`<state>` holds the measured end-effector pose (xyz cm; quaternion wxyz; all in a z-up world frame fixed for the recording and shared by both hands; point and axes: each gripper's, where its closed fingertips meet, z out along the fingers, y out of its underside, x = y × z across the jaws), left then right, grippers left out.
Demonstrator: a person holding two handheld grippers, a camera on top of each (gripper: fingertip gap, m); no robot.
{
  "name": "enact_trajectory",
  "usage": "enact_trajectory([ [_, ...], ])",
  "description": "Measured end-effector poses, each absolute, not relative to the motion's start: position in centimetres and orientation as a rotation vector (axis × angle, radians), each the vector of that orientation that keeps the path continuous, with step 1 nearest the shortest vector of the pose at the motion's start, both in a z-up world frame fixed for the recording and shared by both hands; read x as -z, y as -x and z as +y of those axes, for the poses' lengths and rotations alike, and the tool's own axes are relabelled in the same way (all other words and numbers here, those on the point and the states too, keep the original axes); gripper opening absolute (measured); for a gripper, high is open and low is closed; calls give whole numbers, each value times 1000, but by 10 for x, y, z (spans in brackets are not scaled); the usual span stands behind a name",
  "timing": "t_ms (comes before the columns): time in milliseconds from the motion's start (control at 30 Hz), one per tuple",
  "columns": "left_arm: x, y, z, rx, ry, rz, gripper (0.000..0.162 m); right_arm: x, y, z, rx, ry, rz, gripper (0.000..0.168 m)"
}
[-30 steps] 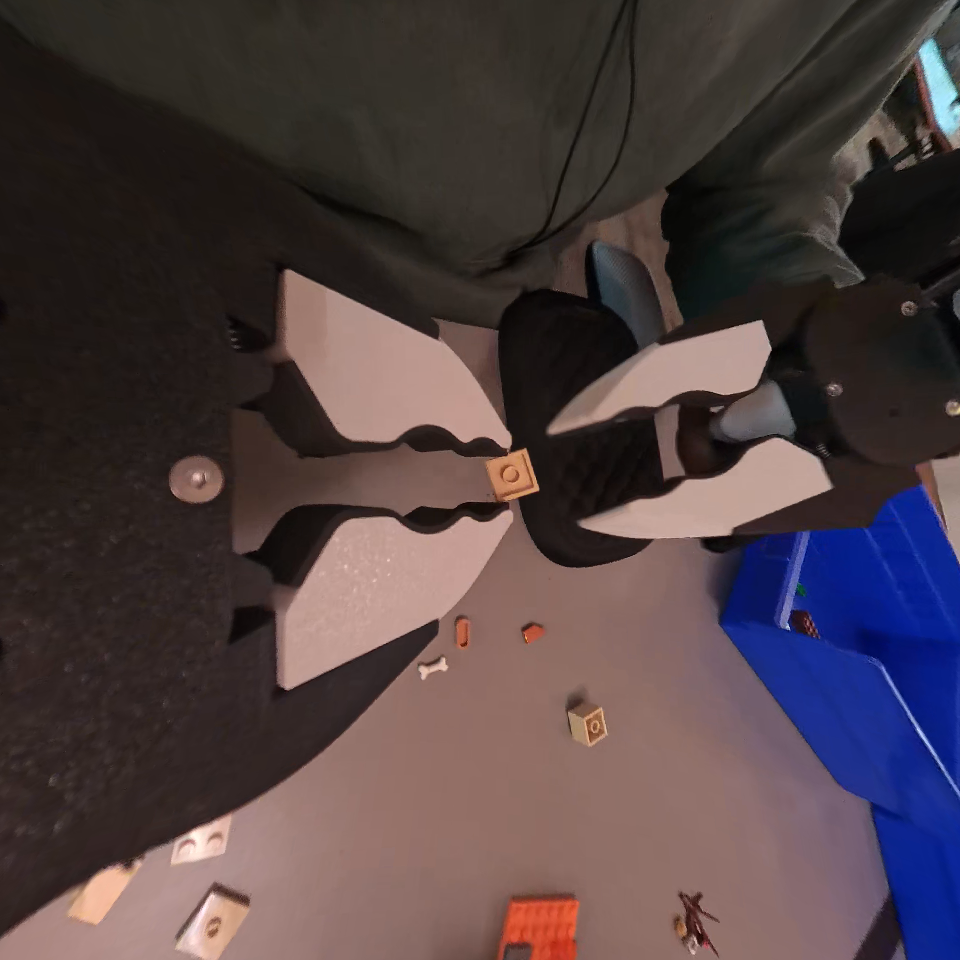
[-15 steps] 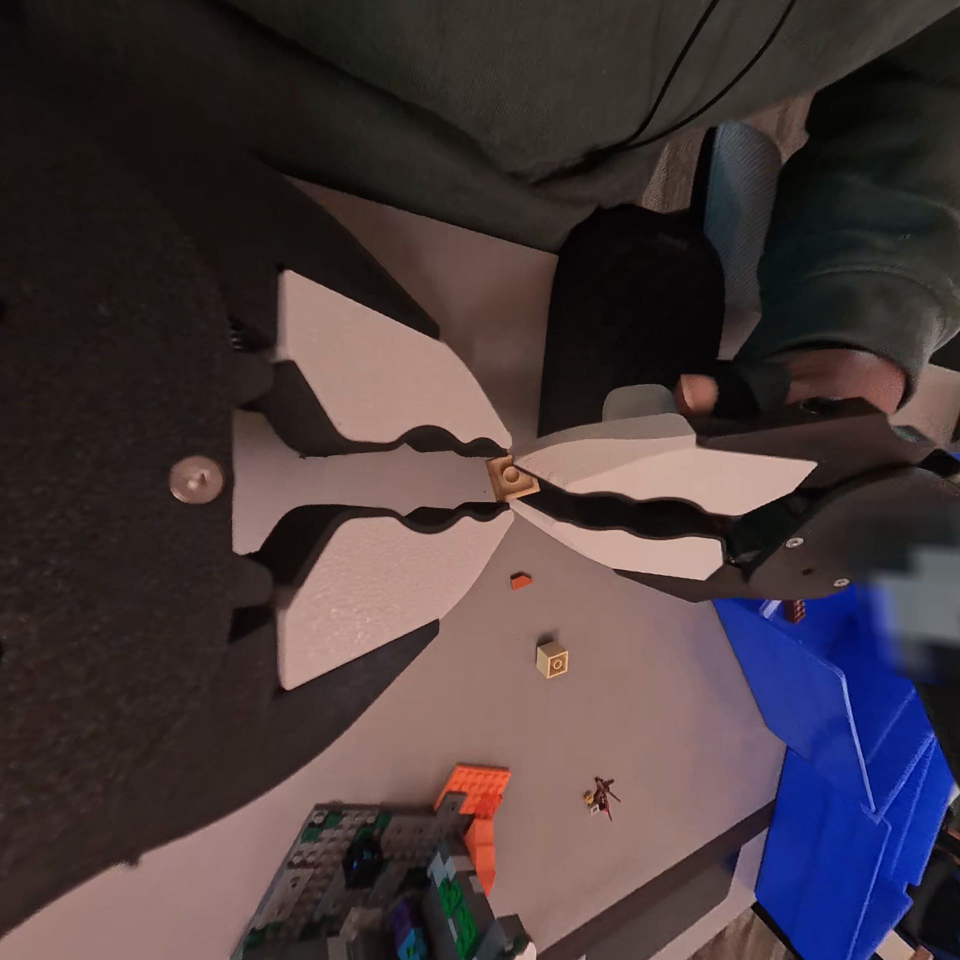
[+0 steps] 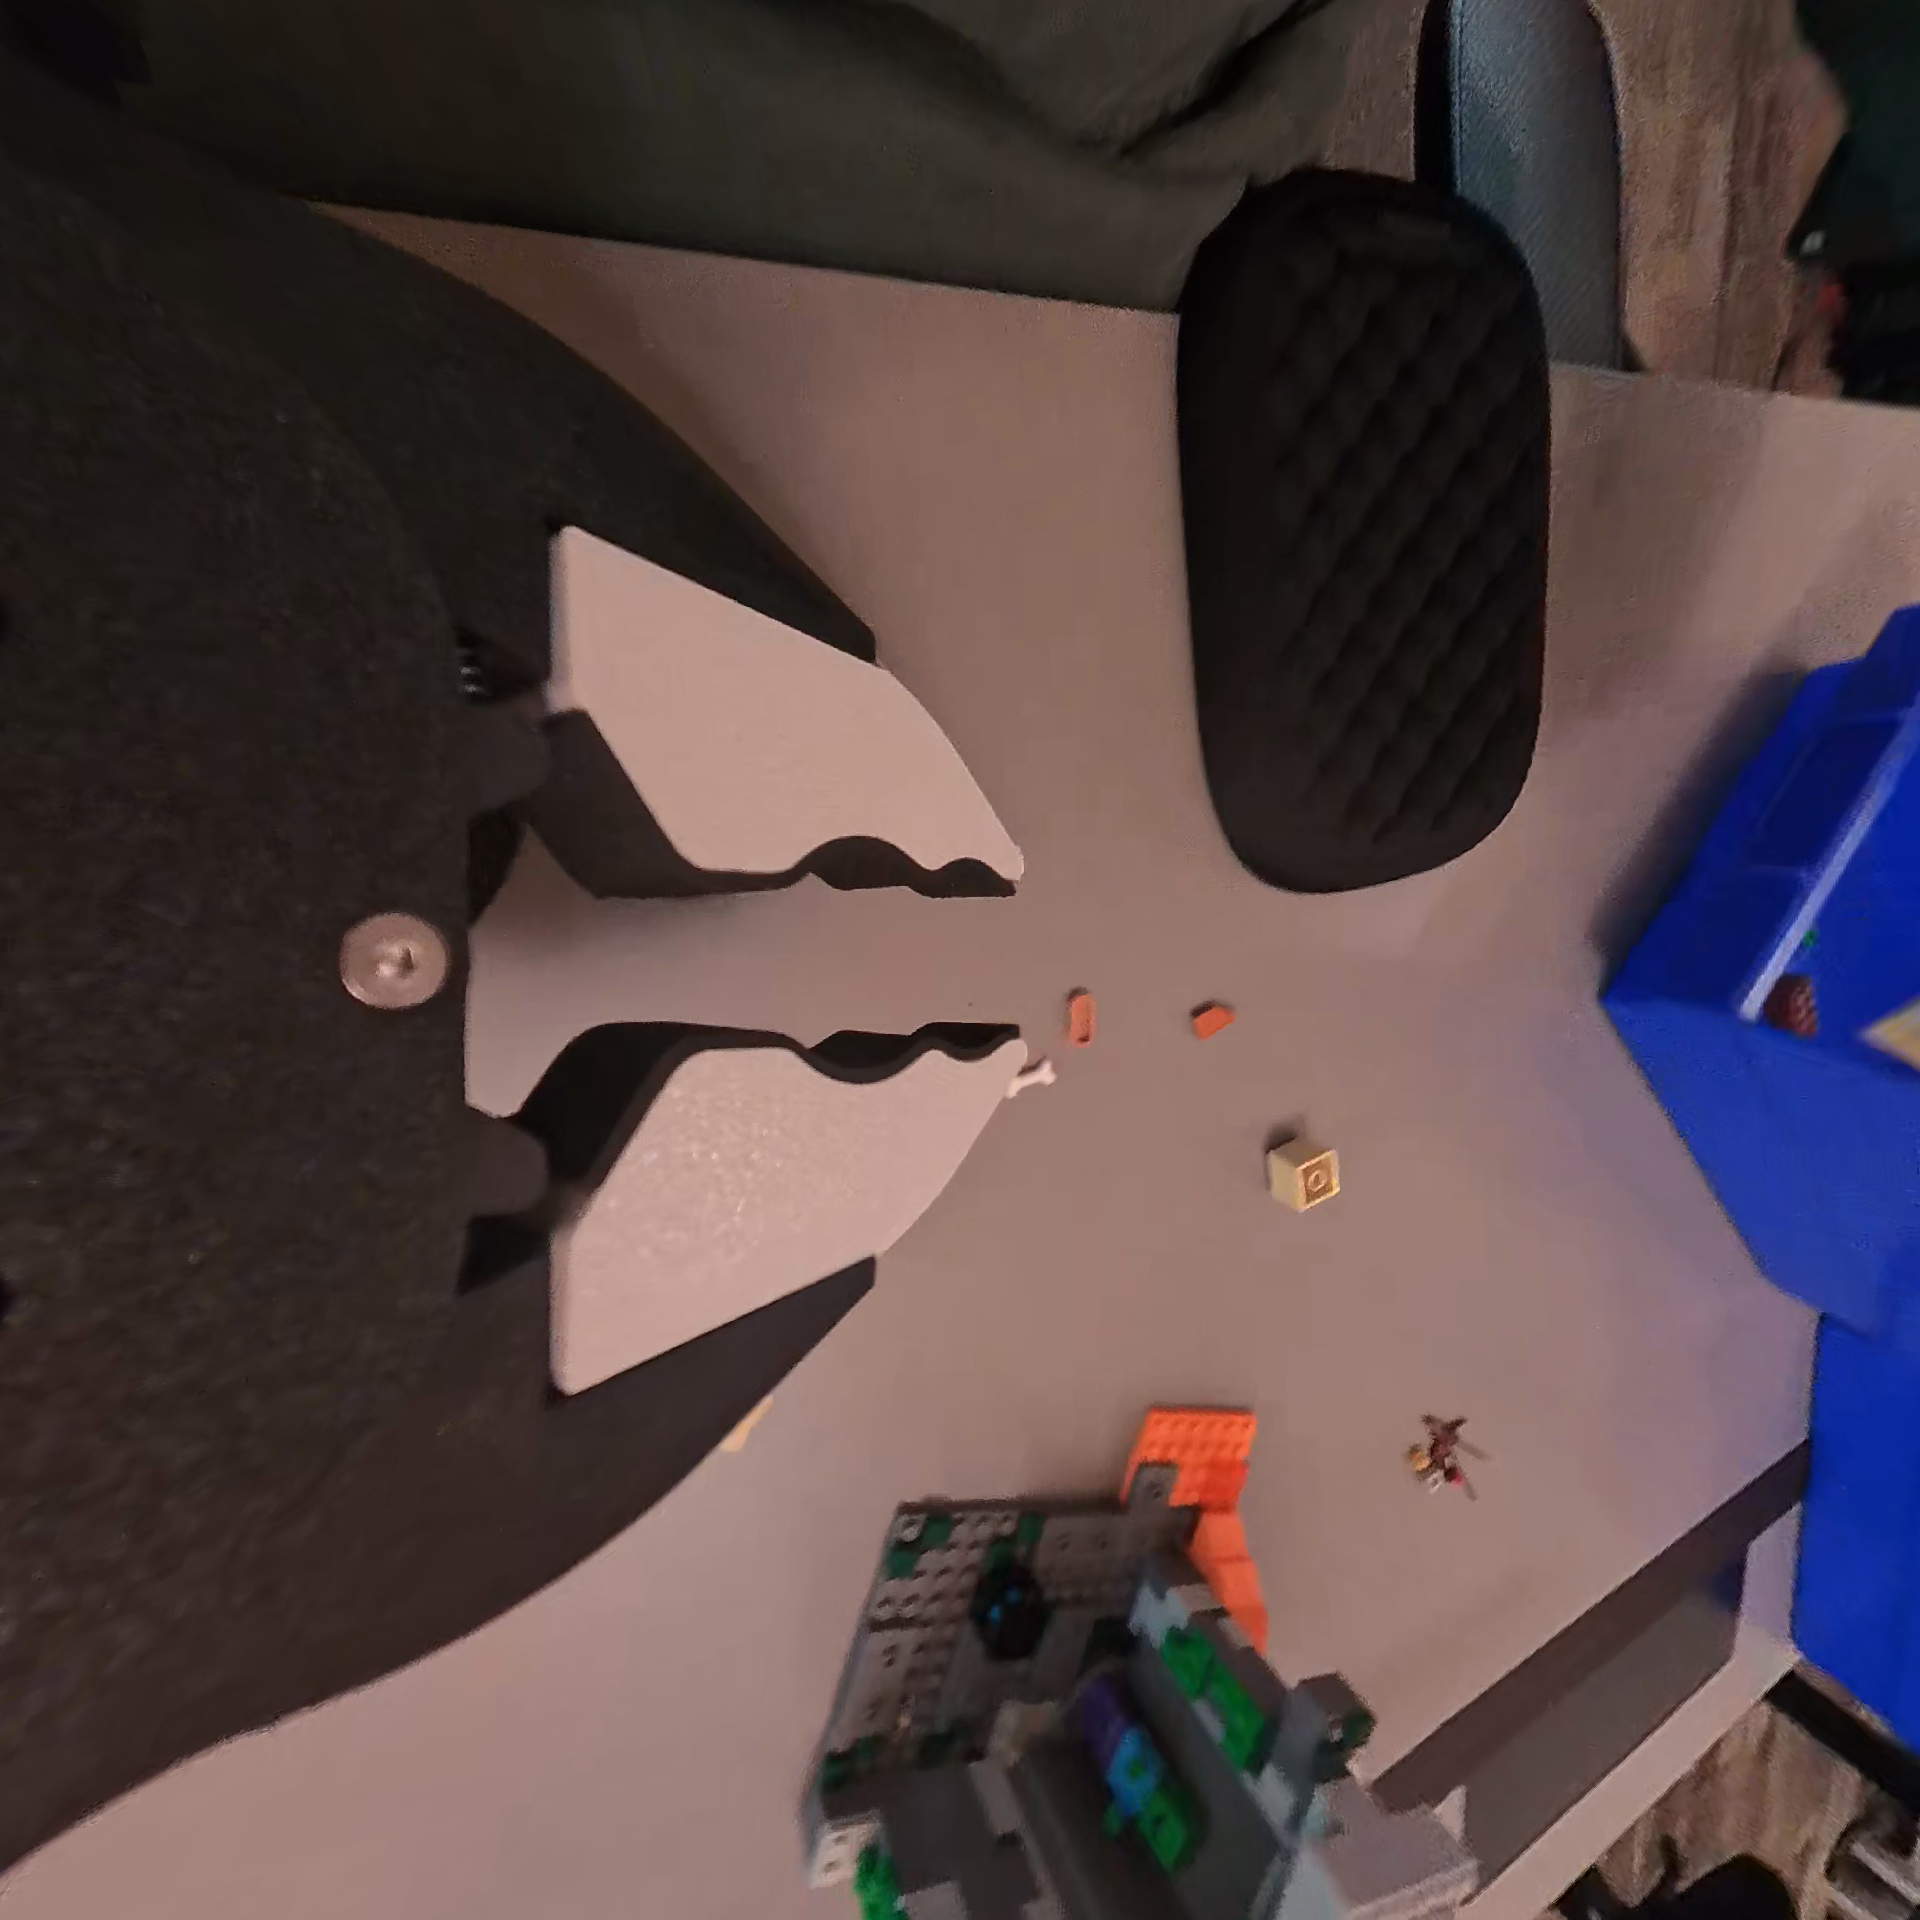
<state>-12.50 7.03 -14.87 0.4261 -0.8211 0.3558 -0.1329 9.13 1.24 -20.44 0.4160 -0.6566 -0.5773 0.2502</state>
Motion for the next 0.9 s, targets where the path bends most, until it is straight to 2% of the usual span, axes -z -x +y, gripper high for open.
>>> enact_trajectory([
  [167, 148, 240, 91, -19, 2259, 748, 4, 208, -105, 17, -613, 1687, -1414, 23],
  [267, 165, 266, 93, -66, 2359, 738, 5, 212, -107, 18, -605, 1701, -1411, 22],
  [333, 174, 267, 96, -68, 2384, 748, 14, 214, -108, 19, -597, 1714, -1411, 22],
  [433, 177, 251, 101, -71, 2354, 798, 30, 218, -110, 21, -586, 1735, -1411, 22],
  [533, 174, 228, 107, -80, 2306, 851, 36, 220, -114, 24, -588, 1763, -1405, 22],
  [733, 164, 149, 105, 51, 2146, 1072, 33, 226, -125, 41, -536, 1837, -1357, 22],
  [900, 181, 80, 94, 182, 2073, 1316, 35, 230, -140, 62, -506, 1903, -1290, 23],
])
